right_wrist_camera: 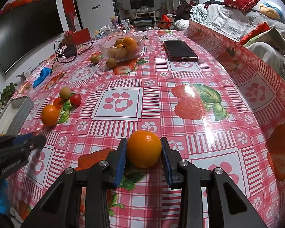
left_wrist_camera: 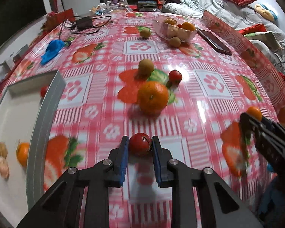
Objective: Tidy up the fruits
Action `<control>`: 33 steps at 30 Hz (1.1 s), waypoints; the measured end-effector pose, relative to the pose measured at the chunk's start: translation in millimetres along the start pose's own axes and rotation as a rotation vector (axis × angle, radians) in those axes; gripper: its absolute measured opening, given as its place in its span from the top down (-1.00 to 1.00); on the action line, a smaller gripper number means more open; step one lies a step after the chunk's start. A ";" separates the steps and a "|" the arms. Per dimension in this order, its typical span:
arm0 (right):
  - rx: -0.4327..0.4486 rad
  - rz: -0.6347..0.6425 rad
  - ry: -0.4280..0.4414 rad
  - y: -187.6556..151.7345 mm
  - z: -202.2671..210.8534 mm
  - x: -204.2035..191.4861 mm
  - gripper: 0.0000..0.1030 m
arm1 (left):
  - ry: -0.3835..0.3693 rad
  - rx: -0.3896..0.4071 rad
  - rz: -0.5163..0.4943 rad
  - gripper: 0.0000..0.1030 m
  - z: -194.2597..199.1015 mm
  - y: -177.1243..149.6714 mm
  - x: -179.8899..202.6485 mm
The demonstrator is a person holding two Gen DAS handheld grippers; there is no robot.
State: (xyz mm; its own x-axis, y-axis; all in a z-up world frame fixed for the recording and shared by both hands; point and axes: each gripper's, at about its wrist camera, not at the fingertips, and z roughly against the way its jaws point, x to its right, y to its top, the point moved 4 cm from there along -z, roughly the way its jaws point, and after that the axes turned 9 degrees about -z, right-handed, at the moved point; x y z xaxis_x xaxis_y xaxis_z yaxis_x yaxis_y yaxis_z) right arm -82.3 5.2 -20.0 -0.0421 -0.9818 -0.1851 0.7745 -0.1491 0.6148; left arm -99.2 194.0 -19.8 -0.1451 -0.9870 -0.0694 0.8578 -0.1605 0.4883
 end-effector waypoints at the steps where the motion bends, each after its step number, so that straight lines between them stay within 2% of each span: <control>1: 0.000 0.002 -0.003 -0.2 0.3 -0.1 0.30 | -0.002 -0.001 0.007 0.50 1.7 -2.6 -0.3; 14: -0.001 0.029 -0.032 -0.4 -2.0 -3.6 0.30 | -0.003 0.002 0.029 0.49 7.0 -10.5 -1.1; 33: -0.001 0.028 -0.032 -0.4 -2.2 -4.2 0.30 | -0.003 0.001 0.029 0.49 7.4 -11.1 -0.9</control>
State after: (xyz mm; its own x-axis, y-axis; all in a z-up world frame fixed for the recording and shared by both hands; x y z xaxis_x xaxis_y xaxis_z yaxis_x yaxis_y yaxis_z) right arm -81.0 9.7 -21.2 -0.0403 -0.9889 -0.1431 0.7762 -0.1211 0.6187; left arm -112.3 196.7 -18.7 -0.1221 -0.9911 -0.0525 0.8613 -0.1321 0.4906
